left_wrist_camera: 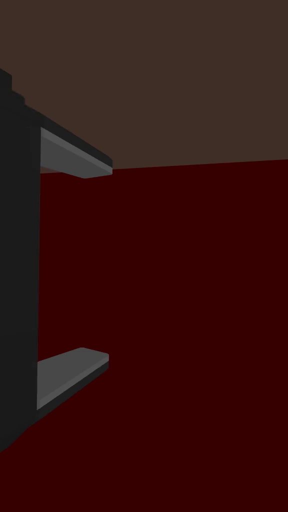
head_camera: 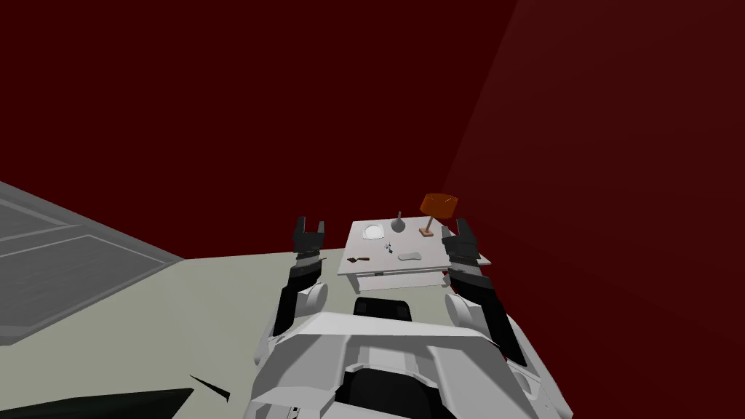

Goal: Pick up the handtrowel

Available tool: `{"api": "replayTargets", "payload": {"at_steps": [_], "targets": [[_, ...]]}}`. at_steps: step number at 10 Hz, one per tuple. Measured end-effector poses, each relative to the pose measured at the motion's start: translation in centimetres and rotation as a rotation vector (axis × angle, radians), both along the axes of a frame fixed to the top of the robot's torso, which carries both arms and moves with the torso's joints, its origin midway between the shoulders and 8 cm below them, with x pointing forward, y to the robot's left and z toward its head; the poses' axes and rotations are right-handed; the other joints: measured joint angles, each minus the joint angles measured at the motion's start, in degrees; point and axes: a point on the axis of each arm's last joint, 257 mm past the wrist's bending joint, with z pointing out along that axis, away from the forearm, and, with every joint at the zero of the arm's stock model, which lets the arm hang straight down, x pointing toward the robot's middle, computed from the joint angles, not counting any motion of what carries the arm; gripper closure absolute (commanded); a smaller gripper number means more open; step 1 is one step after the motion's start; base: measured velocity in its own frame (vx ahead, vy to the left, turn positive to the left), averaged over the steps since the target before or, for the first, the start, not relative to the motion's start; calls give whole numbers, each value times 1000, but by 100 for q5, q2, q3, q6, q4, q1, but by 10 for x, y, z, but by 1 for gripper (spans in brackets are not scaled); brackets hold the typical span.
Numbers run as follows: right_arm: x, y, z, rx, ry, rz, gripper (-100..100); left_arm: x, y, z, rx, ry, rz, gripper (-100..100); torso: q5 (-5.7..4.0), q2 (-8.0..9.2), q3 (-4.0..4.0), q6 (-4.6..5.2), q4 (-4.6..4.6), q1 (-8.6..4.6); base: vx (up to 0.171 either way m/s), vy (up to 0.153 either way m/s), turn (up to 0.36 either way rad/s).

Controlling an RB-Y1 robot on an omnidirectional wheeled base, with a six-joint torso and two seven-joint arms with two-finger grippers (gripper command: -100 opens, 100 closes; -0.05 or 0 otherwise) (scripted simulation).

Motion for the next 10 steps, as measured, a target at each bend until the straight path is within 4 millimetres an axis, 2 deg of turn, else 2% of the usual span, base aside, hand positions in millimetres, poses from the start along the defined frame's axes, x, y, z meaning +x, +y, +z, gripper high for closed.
{"api": "replayTargets", "payload": {"at_steps": [4, 10], "targets": [[0, 0, 0, 0, 0, 0, 0, 18, -5, -16, 62, 78, -30, -100, -1, 7, 4, 0, 1, -7, -18, -22, -3], [0, 0, 0, 0, 0, 0, 0, 63, -5, -73, 124, 267, -35, -100, -2, 12, 7, 0, 2, -11, -29, -30, -1]]}}
